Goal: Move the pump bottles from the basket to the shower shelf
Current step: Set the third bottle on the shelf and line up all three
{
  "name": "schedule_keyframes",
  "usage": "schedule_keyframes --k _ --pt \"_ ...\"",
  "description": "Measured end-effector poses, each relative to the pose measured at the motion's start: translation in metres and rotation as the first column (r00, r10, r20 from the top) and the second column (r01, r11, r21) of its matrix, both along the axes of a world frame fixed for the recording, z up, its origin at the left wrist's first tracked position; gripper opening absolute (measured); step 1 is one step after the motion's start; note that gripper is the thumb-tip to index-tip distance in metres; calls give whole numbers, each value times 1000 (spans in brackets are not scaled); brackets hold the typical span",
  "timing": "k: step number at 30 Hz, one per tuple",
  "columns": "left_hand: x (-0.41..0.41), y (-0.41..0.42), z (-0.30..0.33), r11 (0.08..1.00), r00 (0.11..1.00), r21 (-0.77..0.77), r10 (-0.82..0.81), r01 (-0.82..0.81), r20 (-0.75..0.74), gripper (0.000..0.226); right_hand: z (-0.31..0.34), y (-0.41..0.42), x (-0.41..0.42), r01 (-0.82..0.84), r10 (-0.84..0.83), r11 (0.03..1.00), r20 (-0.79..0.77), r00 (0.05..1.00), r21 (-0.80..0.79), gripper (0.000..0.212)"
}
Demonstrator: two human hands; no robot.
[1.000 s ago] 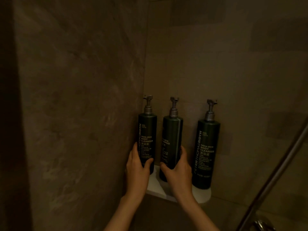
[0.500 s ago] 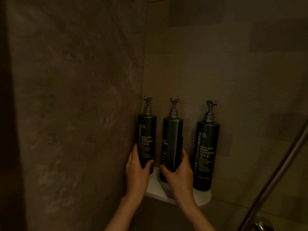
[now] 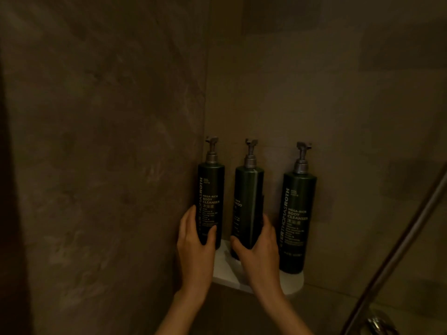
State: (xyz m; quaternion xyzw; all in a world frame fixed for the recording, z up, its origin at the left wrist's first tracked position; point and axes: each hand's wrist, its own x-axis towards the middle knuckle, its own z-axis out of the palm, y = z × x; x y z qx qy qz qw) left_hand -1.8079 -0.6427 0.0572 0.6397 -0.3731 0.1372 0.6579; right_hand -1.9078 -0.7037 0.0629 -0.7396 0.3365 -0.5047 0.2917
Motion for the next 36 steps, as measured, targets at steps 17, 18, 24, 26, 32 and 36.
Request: schedule_keyframes --k 17,18,24,26,32,36 --pt "-44 -33 22 976 977 75 -209 206 39 81 2 -22 -57 162 -162 987 266 950 22 78" --pt "-43 -35 22 976 978 74 -207 204 31 80 1 -26 -58 129 -138 990 266 954 51 77" --pt "-43 -39 21 980 981 63 -192 189 28 78 1 -40 -64 95 -110 991 177 978 92 75" --pt "-42 -39 22 979 980 65 -196 193 32 79 3 -42 -65 103 -114 992 181 977 69 75" --pt "-42 -39 20 977 979 81 -201 198 36 77 5 -44 -66 42 -46 999 171 984 26 74" --pt "-41 -41 20 973 977 98 -214 210 25 75 3 -47 -66 9 -12 1000 181 983 22 69"
